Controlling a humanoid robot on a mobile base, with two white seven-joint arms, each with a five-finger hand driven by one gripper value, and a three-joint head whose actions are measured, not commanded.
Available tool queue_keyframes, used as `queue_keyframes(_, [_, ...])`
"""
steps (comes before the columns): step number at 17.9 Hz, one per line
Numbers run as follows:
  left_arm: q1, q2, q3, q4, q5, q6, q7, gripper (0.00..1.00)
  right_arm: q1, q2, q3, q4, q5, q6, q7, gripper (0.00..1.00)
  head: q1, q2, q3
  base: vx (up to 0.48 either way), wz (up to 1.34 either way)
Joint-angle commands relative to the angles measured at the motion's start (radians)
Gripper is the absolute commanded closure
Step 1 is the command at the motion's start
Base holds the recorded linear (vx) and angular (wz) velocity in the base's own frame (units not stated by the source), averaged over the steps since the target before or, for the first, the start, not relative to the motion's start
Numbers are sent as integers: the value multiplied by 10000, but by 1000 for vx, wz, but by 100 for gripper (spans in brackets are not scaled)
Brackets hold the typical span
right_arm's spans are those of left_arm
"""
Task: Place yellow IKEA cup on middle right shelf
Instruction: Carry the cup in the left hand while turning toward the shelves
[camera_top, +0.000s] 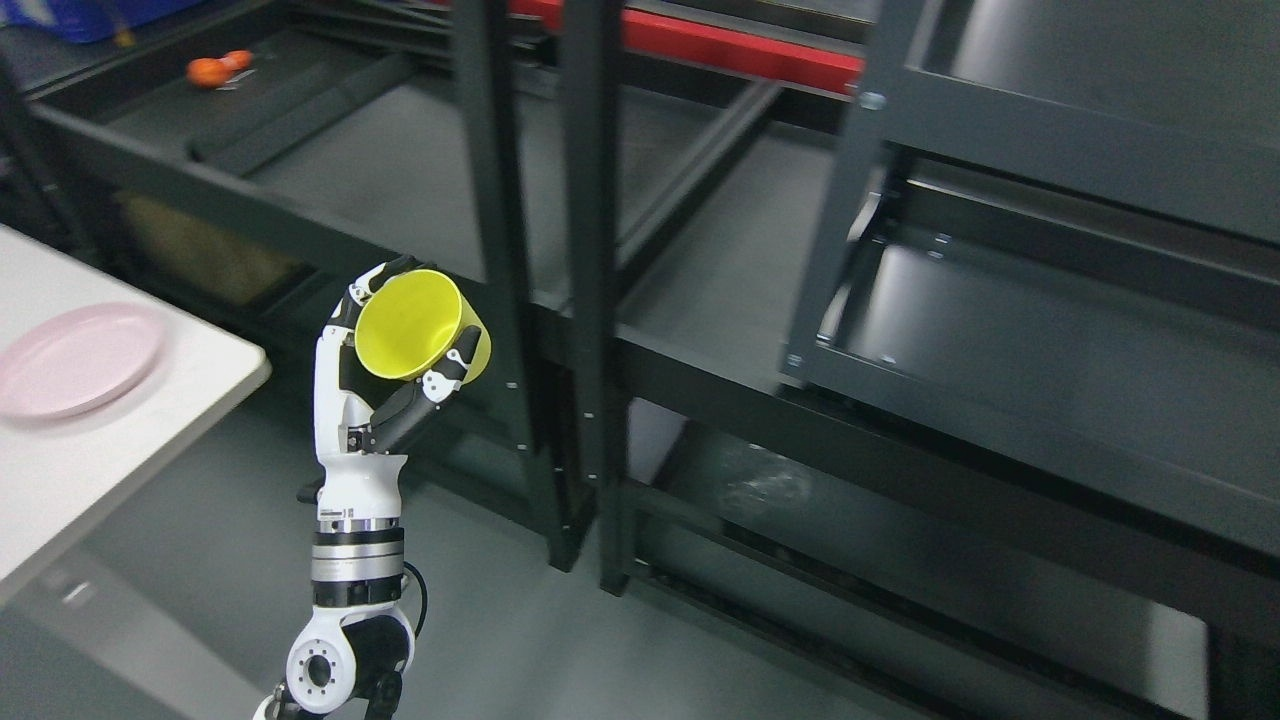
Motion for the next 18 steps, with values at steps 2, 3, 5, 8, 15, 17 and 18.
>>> queue_keyframes(2, [-19,174,-922,-110,0,-229,0,100,134,-174,169,-1,-245,5,-7,1,0,0,0,-211,-1208])
queue_keyframes(3, [-19,174,-1091,-110,0,-291,0,100,134,-174,169,-1,-245,5,-7,1,0,0,0,-149,-1154])
queue_keyframes(5, [-19,174,-1276,-110,0,-323,0,100,134,-174,169,-1,-245,5,-7,1,0,-2,0,-140,-1016])
queue_keyframes(8, [-172,174,-1399,-110,0,-338,0,100,134,-174,169,-1,-245,5,-7,1,0,-4,0,-95,-633])
queue_keyframes(15, [-495,174,-2975,-232,0,-1088,15,100,134,-174,169,-1,-245,5,-7,1,0,-5,0,37,37])
queue_keyframes(17, [-647,174,-3667,-309,-15,-1349,15,100,134,-174,169,-1,-245,5,-7,1,0,-5,0,44,-271])
queue_keyframes(18, [-815,174,-3761,-309,-15,-1381,15,100,134,-174,169,-1,-245,5,-7,1,0,-4,0,33,-364])
